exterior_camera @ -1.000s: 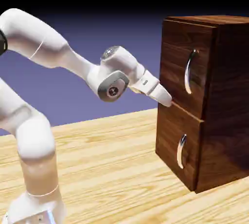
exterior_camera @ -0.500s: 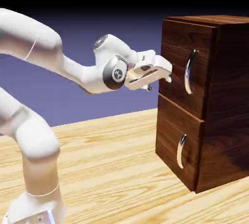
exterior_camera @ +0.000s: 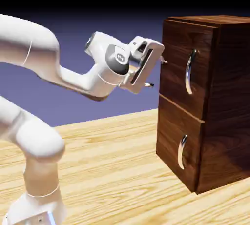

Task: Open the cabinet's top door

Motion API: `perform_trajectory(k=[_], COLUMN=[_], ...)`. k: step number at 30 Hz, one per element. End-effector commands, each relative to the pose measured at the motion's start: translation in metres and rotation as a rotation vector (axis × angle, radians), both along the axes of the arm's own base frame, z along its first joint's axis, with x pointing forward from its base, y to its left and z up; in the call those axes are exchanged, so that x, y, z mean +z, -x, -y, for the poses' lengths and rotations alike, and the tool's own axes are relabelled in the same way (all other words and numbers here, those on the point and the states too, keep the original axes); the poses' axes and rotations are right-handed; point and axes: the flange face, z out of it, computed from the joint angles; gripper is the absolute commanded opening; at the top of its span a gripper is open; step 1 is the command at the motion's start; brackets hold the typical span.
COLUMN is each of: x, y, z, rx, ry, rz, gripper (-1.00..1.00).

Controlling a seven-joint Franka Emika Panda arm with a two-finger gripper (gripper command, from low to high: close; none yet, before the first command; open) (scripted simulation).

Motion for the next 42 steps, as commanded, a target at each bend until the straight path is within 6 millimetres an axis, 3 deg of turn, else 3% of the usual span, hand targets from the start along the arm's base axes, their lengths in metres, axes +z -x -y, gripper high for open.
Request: perform_trajectory(k=[1, 17, 34, 36, 41, 42], x=[0.001, -0.003, -0.034, -0.035, -0.035, -0.035], y=[0.001, 0.005, -0.016, -0.018, -0.068, -0.068], z=[0.001, 0.037, 0.092, 0.094, 0.091, 0.091], rx=[0.020, 0.269, 0.405, 0.408, 0.408, 0.408], ry=[0.042, 0.728, 1.467, 1.496, 1.496, 1.496], rz=[0.012, 0.216, 0.408, 0.415, 0.415, 0.415], gripper=[1.00, 1.00, 1.00, 1.00, 1.00, -1.00])
